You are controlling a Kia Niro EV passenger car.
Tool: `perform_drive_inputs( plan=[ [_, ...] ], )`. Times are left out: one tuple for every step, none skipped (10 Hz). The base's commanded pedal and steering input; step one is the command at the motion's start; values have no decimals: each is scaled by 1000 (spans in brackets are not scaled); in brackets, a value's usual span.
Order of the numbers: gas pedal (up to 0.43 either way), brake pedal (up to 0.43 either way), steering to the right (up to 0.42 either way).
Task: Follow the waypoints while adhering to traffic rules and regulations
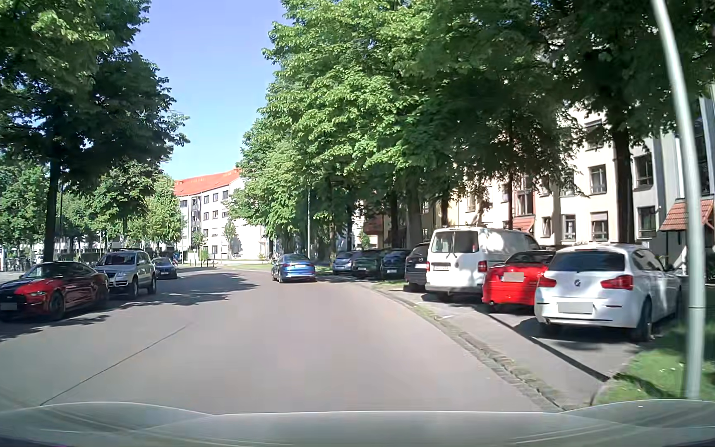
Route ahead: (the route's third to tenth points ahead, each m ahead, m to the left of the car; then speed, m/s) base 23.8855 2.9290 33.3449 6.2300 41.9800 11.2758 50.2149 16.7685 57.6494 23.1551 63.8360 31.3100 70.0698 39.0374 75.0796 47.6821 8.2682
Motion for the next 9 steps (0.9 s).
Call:
perform_drive_inputs(
  plan=[
    [79,0,-42],
    [59,0,-43],
    [20,0,-43],
    [0,0,-44],
    [0,0,-46],
    [0,0,-45],
    [0,0,-45],
    [0,0,-45],
    [0,0,-45]
  ],
)
